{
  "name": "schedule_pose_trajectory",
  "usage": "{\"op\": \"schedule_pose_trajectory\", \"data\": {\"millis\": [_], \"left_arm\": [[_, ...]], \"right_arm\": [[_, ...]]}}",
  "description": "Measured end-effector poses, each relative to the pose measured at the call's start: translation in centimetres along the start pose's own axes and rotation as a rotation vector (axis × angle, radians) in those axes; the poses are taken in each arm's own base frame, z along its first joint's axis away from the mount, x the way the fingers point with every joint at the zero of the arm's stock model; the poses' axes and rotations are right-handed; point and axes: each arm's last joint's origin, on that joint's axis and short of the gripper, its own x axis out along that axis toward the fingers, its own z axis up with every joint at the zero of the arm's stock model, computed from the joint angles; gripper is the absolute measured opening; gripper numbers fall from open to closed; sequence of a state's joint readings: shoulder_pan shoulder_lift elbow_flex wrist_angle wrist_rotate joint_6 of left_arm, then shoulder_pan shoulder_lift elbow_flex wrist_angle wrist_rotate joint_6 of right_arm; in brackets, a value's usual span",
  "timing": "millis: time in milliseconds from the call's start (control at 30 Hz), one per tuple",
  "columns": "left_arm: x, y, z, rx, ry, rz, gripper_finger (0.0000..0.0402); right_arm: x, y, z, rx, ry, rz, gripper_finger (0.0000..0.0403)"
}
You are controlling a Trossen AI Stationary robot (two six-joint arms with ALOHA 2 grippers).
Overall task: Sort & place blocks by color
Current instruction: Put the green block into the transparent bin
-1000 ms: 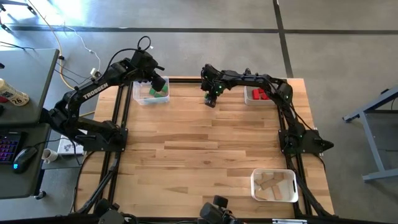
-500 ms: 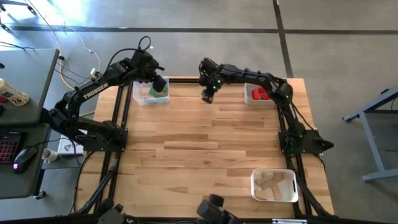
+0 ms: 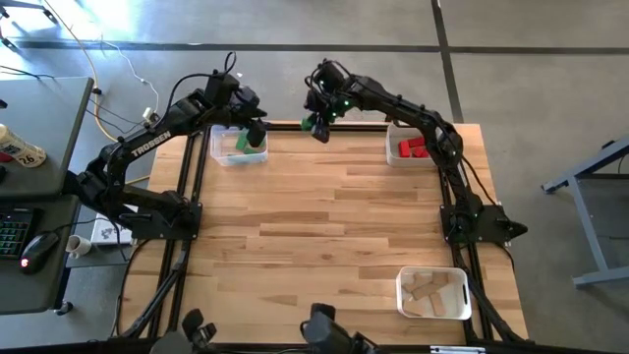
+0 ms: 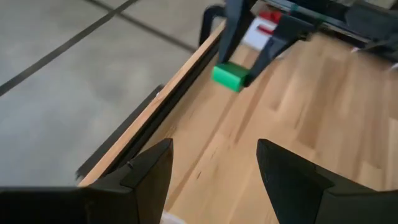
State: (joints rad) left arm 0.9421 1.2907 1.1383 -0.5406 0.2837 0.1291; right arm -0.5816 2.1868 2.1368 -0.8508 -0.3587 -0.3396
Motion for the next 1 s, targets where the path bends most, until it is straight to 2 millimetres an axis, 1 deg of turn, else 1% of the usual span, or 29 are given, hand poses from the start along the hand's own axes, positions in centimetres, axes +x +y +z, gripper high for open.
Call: {"op": "schedule_pose_trajectory", "data": {"millis": [167,333,500,700,800,1000], "left_arm": [[0.0,-0.1,0.6,0.025,-0.066,-0.052,0.0220],[-0.1,-0.3,1.1,0.044,-0.122,-0.145,0.0219],[-0.1,-0.4,1.4,0.056,-0.153,-0.185,0.0219],[-0.2,-0.8,2.1,-0.017,-0.218,-0.209,0.0220],[-0.1,-1.3,2.5,-0.009,-0.247,-0.223,0.0220],[0.0,-1.9,2.6,0.008,-0.244,-0.239,0.0220]], "right_arm": [[-1.9,0.3,1.6,-0.048,-0.049,0.006,0.0095],[-3.6,0.7,3.0,-0.083,-0.142,0.082,0.0095],[-5.0,1.2,4.2,-0.118,-0.228,0.170,0.0095],[-5.2,1.7,4.7,-0.151,-0.306,0.292,0.0095],[-5.1,2.0,4.9,-0.158,-0.309,0.302,0.0095],[-5.0,2.2,4.9,-0.160,-0.309,0.308,0.0095]]}}
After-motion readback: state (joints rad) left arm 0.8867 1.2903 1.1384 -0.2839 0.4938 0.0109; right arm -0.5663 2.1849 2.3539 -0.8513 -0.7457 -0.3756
